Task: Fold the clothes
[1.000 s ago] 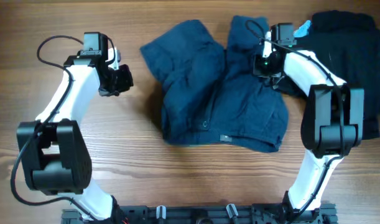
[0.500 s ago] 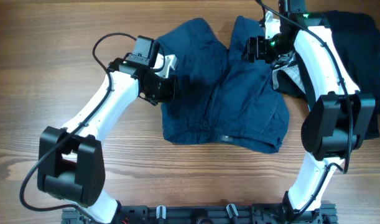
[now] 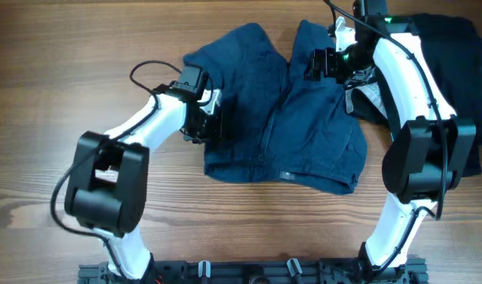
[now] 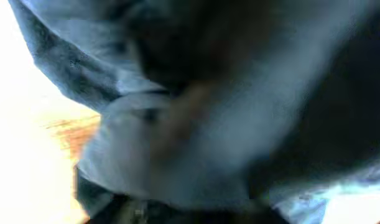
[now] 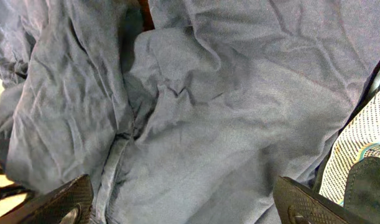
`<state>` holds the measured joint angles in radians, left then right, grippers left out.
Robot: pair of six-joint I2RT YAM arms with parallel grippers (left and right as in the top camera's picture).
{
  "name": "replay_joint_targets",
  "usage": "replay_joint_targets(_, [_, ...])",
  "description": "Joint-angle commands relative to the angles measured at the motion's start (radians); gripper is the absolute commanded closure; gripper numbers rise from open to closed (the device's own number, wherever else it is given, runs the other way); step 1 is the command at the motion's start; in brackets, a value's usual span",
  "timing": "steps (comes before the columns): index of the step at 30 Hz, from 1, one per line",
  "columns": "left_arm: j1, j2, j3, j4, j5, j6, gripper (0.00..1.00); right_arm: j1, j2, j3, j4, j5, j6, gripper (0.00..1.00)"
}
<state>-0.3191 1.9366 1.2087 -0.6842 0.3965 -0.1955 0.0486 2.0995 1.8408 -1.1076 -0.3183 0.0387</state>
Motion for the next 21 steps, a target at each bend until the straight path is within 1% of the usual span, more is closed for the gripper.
replay_joint_targets(1, [-0.006,0.07,-0.012,0.003,-0.074,-0.019,0.88,-0.002,-0.029,0.019,-0.002,-0.023,-0.013,0.06])
replay_joint_targets(2, [-0.006,0.082,-0.012,0.004,-0.124,-0.048,0.96,-0.002,-0.029,0.019,0.0,-0.023,-0.013,0.07])
replay_joint_targets(4, [-0.006,0.092,-0.012,0.004,-0.22,-0.082,0.96,-0.002,-0.029,0.019,0.0,-0.022,-0.013,0.06])
replay_joint_targets(6, [-0.006,0.093,-0.012,0.003,-0.312,-0.082,0.96,-0.002,-0.029,0.019,0.0,-0.02,-0.013,0.06])
replay_joint_targets(9, [-0.002,0.094,-0.012,0.003,-0.502,-0.082,0.96,-0.002,-0.029,0.019,-0.001,-0.02,-0.013,0.06])
replay_joint_targets(10, [0.008,0.095,-0.012,0.006,-0.599,-0.082,0.96,-0.002,-0.029,0.019,-0.002,-0.02,-0.013,0.06])
replay_joint_targets(12, [0.043,0.1,-0.012,0.023,-0.69,-0.077,0.96,-0.002,-0.029,0.019,0.0,-0.02,-0.013,0.06])
replay_joint_targets(13, [0.061,0.105,-0.012,0.035,-0.705,-0.072,0.96,-0.002,-0.029,0.019,-0.001,-0.02,-0.013,0.06])
replay_joint_targets(15, [0.121,0.113,-0.012,0.09,-0.72,-0.031,0.96,-0.002,-0.029,0.019,-0.001,-0.02,-0.013,0.06])
replay_joint_targets(17, [0.206,0.113,-0.012,0.217,-0.798,0.013,0.96,-0.002,-0.029,0.019,0.0,-0.02,-0.013,0.06])
replay_joint_targets(19, [0.273,0.113,-0.012,0.323,-0.862,0.033,0.96,-0.002,-0.029,0.019,-0.001,-0.02,-0.013,0.06])
replay_joint_targets(20, [0.311,0.113,-0.012,0.369,-0.882,0.032,0.92,-0.002,-0.029,0.019,0.0,-0.02,-0.013,0.06])
replay_joint_targets(21, [0.348,0.113,-0.008,0.397,-0.884,0.032,0.8,-0.002,-0.029,0.019,0.0,-0.02,-0.013,0.06])
